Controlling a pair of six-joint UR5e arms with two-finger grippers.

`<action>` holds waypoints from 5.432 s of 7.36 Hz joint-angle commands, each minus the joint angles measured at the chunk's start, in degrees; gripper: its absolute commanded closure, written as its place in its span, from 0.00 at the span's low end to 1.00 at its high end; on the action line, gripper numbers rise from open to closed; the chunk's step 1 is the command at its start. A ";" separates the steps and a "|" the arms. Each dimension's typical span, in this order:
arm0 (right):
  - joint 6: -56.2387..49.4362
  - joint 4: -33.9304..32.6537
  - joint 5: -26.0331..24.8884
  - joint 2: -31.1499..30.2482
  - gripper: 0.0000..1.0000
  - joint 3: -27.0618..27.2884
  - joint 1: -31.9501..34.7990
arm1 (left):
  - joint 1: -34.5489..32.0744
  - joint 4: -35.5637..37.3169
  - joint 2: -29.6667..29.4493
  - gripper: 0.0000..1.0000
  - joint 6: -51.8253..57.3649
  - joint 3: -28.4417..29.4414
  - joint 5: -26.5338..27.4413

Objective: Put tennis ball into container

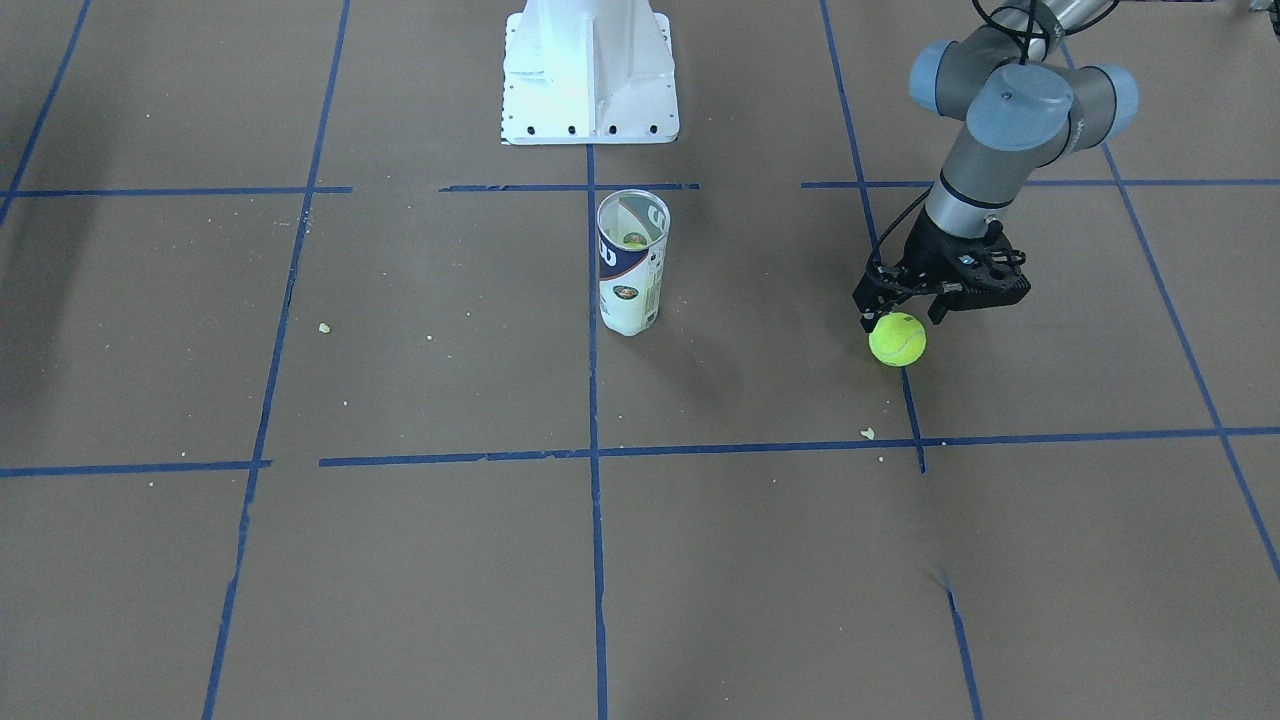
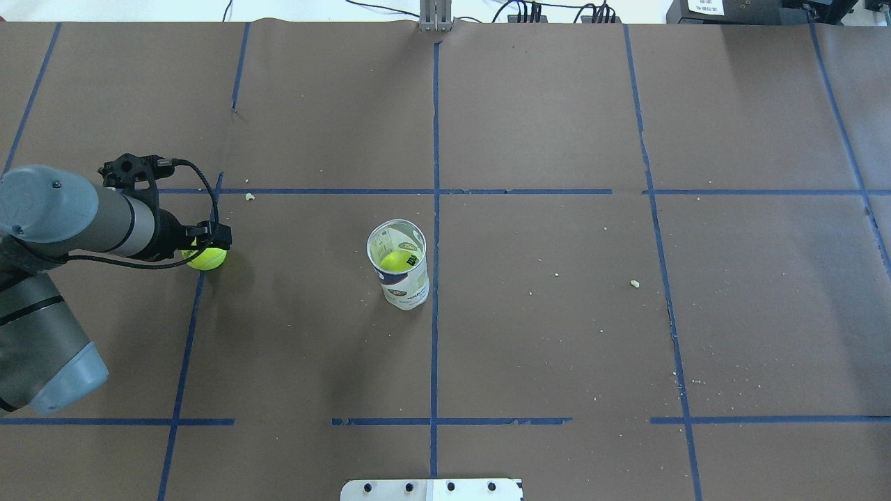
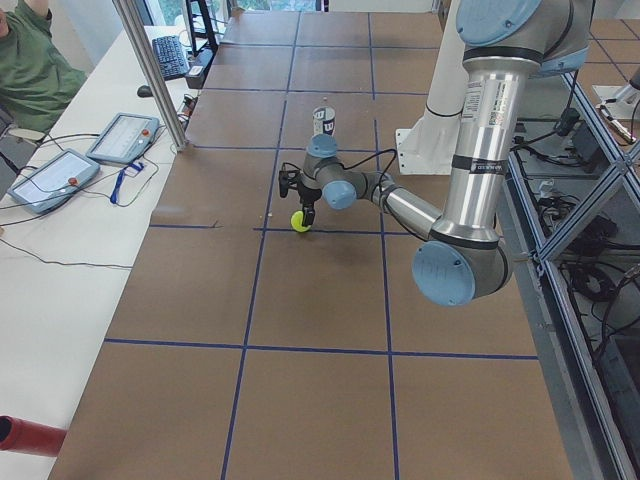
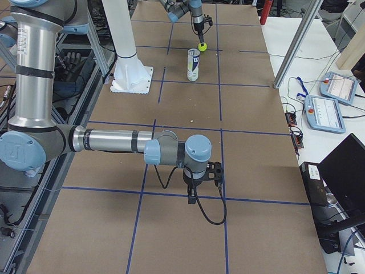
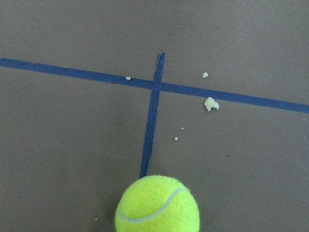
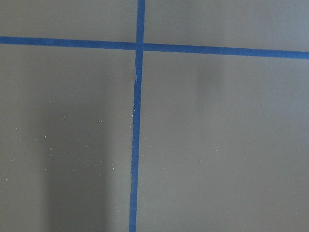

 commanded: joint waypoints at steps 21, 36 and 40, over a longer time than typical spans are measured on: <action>0.00 0.00 0.00 -0.01 0.00 0.00 0.00 | 1.78 49.12 -38.48 0.93 -16.56 -11.20 -7.50; 0.00 0.00 0.00 -0.01 0.00 0.00 0.00 | -1.85 47.72 -31.59 0.00 3.65 -15.73 -6.79; 0.00 0.00 0.00 -0.01 0.00 0.00 0.00 | -18.90 43.42 -18.95 0.00 36.77 -14.87 -15.21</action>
